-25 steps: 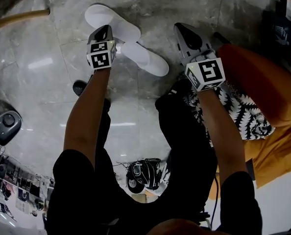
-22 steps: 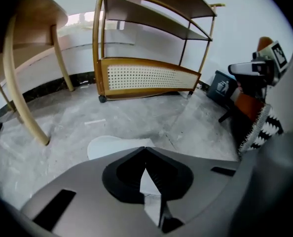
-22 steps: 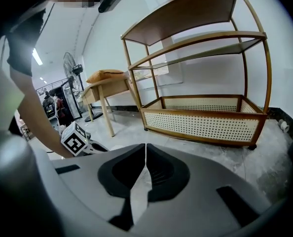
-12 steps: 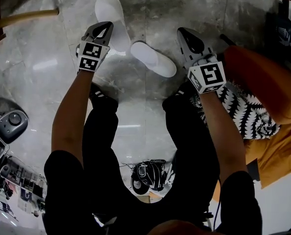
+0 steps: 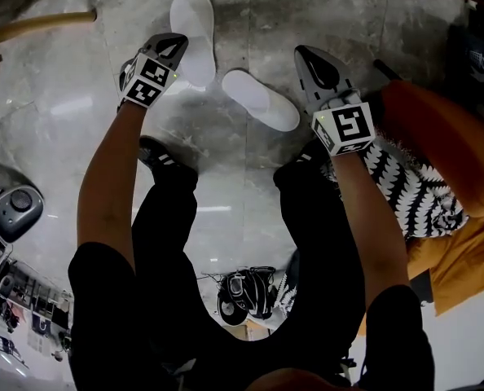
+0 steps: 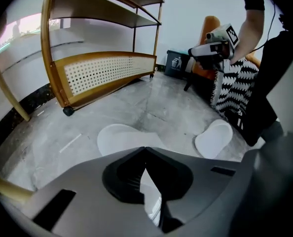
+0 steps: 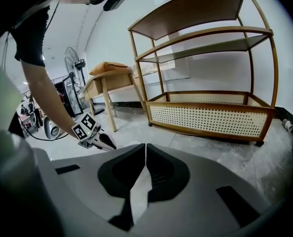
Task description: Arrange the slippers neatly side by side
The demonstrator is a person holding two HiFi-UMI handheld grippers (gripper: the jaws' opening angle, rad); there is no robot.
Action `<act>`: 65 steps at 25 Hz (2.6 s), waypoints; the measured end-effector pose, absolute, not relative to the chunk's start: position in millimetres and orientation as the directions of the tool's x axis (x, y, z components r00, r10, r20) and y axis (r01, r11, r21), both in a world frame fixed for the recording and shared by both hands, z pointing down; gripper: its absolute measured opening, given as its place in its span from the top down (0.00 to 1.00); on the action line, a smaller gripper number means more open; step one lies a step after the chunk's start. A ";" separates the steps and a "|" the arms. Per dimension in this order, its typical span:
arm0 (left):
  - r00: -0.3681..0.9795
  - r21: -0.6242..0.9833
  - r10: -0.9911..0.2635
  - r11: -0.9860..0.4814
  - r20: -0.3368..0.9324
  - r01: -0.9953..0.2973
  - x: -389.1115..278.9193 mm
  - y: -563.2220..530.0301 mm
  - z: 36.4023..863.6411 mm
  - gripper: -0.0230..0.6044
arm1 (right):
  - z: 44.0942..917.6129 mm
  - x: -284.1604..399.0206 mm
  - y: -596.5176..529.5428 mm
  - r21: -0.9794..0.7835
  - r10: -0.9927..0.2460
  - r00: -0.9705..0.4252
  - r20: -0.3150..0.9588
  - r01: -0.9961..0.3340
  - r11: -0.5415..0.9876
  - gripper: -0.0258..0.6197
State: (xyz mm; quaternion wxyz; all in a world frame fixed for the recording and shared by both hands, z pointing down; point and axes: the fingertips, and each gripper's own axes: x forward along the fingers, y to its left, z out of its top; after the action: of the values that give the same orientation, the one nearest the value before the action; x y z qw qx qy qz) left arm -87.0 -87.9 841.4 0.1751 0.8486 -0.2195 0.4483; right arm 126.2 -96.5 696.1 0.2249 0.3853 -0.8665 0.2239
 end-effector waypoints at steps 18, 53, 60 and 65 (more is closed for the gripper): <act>0.550 0.124 -0.457 -0.680 0.699 -0.722 -98.8 -102.6 758.4 0.86 | 671.4 125.9 -85.9 -0.259 -0.589 -0.556 0.586 -0.818 0.514 0.91; 0.579 0.326 -0.647 -0.479 0.496 -0.815 -88.4 -32.6 674.4 0.93 | 843.4 135.6 113.5 -0.017 -0.154 0.066 0.986 -0.876 -0.483 0.59; 0.577 0.332 -0.635 -0.473 0.514 -0.816 -102.2 -30.2 694.0 0.93 | 860.3 146.1 126.6 0.110 -0.044 0.142 0.989 -0.899 -0.423 0.75; 0.578 0.322 -0.640 -0.482 0.506 -0.815 -105.0 -38.0 687.4 0.93 | 858.5 152.2 134.5 0.146 -0.015 0.168 0.986 -0.893 -0.426 0.89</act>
State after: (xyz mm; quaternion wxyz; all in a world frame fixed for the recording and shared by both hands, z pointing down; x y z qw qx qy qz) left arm -105.0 -38.0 687.4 0.2720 0.8457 -0.4299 0.1611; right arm 152.2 134.5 858.5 0.4053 0.6478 -0.3503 0.5416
